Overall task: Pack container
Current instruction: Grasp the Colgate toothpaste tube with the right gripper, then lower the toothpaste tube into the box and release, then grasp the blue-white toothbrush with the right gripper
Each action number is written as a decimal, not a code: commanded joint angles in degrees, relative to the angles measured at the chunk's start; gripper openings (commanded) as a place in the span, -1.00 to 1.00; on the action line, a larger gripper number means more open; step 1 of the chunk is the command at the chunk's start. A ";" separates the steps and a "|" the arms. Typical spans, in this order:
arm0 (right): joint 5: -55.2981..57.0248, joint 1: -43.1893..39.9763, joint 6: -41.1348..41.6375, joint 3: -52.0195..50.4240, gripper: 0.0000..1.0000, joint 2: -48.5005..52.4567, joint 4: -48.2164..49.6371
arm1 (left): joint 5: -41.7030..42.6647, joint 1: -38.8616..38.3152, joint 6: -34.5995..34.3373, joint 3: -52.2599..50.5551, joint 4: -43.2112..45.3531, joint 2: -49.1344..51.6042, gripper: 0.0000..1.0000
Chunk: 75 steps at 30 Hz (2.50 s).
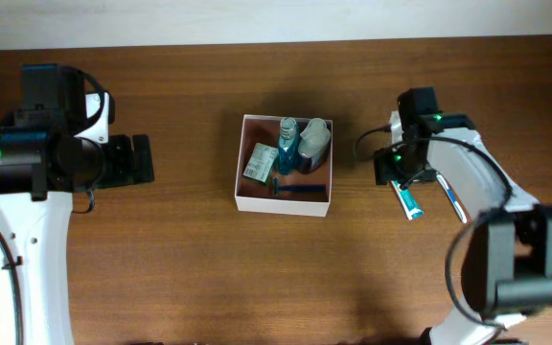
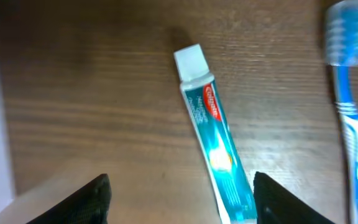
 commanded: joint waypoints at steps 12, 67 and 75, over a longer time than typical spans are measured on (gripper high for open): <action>1.31 -1.64 -0.57 -1.79 -0.64 8.79 0.90 | -0.37 0.24 0.46 0.59 -0.04 -0.76 0.99; 13.16 16.83 7.89 14.19 0.08 -16.52 -15.82 | -0.37 0.24 0.46 0.59 -0.04 -0.76 0.99; 7.54 -3.02 7.63 7.06 0.18 -9.88 -5.33 | -0.37 0.24 0.46 0.59 -0.04 -0.76 0.99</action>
